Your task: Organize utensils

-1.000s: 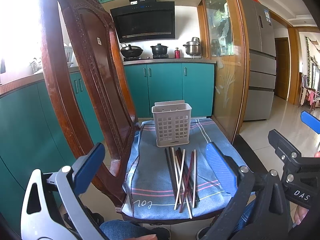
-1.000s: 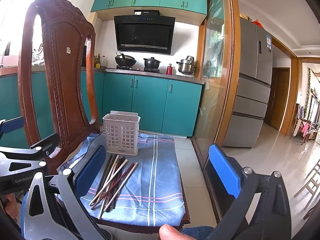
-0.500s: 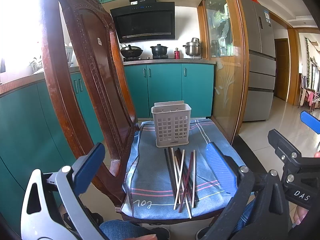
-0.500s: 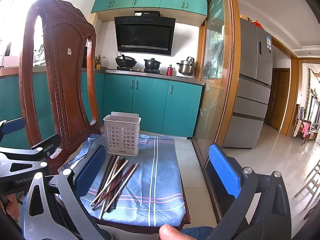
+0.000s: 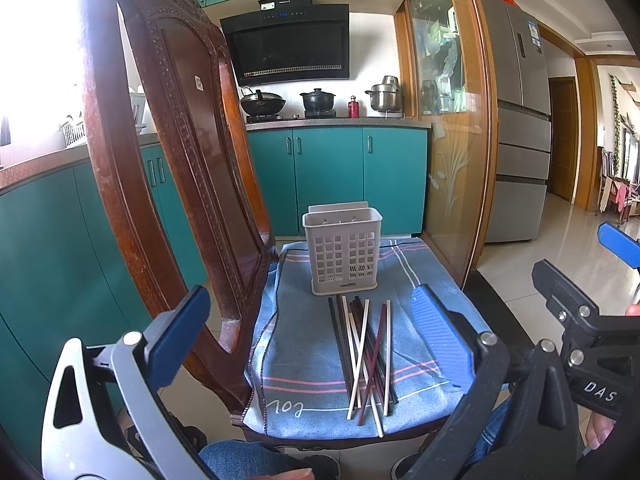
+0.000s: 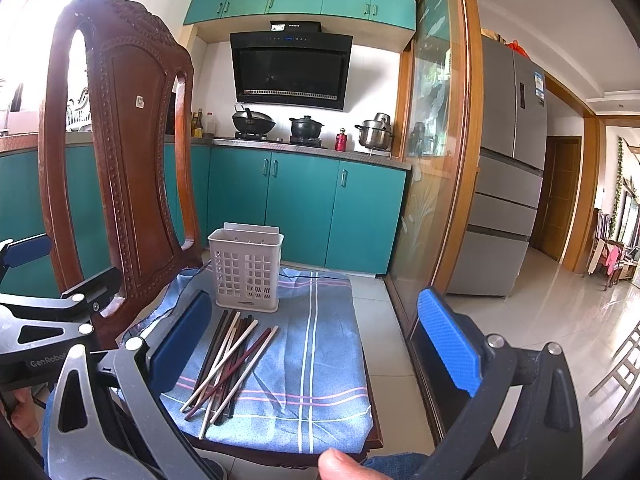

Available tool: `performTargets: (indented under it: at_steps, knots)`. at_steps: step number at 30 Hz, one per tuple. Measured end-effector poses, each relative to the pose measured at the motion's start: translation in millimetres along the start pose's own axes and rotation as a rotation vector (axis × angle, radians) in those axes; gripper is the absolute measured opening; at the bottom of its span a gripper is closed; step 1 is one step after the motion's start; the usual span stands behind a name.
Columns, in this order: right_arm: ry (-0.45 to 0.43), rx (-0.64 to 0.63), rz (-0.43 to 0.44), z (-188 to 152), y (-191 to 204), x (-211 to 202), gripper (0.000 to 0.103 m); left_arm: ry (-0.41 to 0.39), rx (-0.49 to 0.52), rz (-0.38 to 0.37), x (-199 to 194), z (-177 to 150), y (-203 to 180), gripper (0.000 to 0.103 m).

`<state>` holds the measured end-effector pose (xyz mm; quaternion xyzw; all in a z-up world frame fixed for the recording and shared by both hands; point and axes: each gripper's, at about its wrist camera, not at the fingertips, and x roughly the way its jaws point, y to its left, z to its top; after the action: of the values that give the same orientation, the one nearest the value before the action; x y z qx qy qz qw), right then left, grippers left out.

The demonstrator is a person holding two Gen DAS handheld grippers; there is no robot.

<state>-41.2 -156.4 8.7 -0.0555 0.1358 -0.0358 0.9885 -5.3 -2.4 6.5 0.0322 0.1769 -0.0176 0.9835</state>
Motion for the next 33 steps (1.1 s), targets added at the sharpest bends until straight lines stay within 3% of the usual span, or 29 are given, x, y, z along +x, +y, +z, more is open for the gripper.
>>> performTargets:
  at_steps: [33]
  knots:
    - [0.033,0.001,0.006,-7,-1,18,0.100,0.040,0.014,-0.009,17,-5,-4,0.100]
